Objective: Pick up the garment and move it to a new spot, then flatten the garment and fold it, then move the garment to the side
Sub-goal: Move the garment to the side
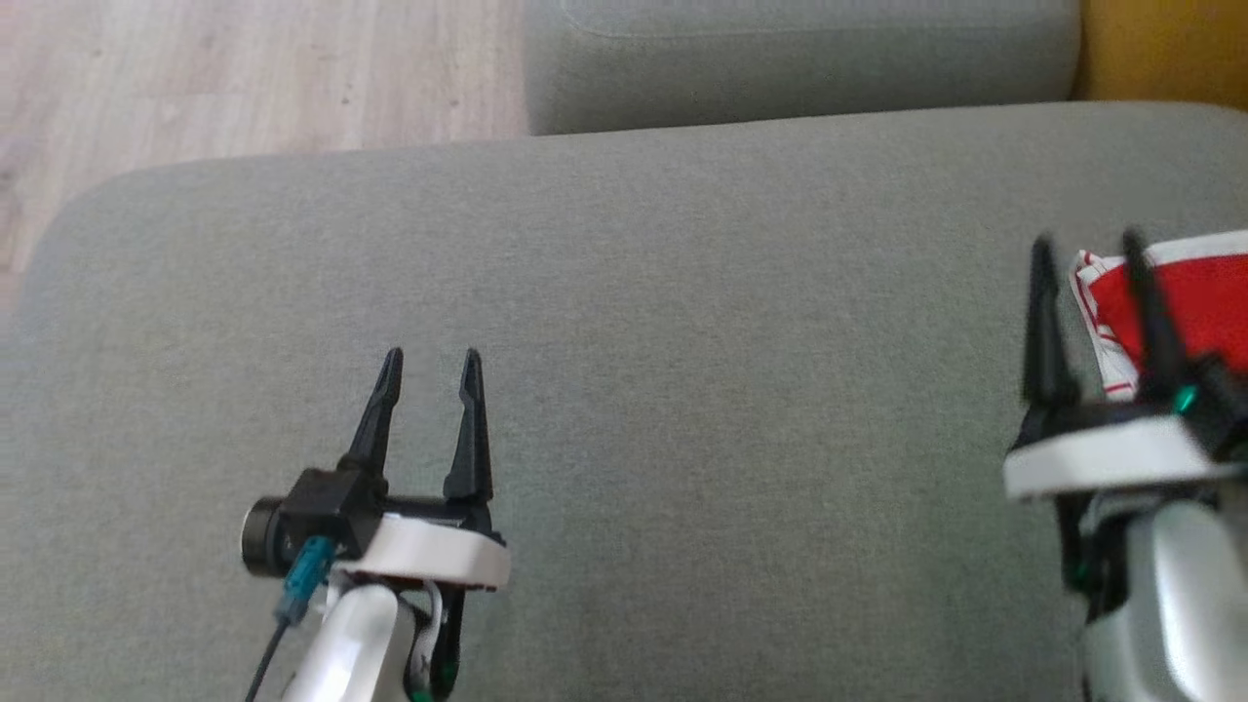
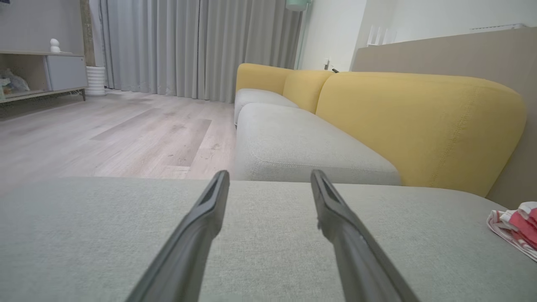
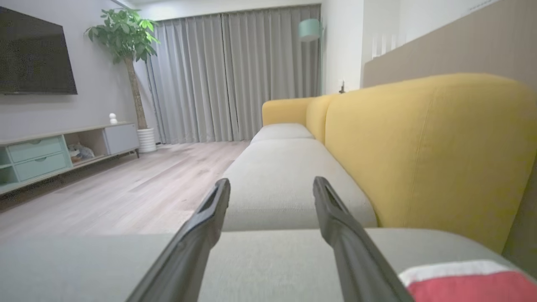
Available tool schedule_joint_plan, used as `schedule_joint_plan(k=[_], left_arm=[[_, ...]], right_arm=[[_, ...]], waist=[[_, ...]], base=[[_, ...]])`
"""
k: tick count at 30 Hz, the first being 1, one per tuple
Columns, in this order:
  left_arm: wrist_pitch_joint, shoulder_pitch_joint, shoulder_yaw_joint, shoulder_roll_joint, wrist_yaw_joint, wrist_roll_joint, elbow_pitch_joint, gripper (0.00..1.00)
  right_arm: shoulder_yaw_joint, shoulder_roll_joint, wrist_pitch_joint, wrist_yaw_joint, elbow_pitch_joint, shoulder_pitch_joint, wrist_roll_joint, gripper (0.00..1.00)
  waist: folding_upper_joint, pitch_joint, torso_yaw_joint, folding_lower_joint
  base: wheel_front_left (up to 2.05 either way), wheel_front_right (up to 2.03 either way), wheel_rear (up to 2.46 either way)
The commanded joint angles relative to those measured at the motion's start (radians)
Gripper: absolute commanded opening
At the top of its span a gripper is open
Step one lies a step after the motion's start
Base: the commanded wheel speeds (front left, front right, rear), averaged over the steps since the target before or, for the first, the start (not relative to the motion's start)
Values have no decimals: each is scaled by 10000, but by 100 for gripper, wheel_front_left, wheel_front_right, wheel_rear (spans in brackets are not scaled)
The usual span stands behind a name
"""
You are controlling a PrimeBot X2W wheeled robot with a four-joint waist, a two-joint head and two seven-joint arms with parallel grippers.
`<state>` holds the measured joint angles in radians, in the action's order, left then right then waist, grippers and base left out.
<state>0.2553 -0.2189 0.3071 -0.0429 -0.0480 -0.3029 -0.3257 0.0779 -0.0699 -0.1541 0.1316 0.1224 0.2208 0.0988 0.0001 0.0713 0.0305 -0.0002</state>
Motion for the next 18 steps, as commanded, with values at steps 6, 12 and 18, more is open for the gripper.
schedule_joint_plan(k=[6, 12, 18], left_arm=[[65, 294, -558, -74, -289, 126, 552, 100], [65, 605, -626, -74, -351, 179, 472, 100], [65, 673, -723, -74, -428, 110, 622, 100]], right_arm=[[-653, 184, -892, -9, 707, -1001, -278, 100], [-904, 193, -1066, -9, 1274, -1350, -49, 100], [-1020, 195, -1074, -9, 1049, -1329, 66, 100]], waist=[[-1, -230, 280, 2], [-1, -306, 366, 2], [-1, -341, 355, 2]], base=[[0, 0, 0], [0, 0, 0], [0, 0, 0]])
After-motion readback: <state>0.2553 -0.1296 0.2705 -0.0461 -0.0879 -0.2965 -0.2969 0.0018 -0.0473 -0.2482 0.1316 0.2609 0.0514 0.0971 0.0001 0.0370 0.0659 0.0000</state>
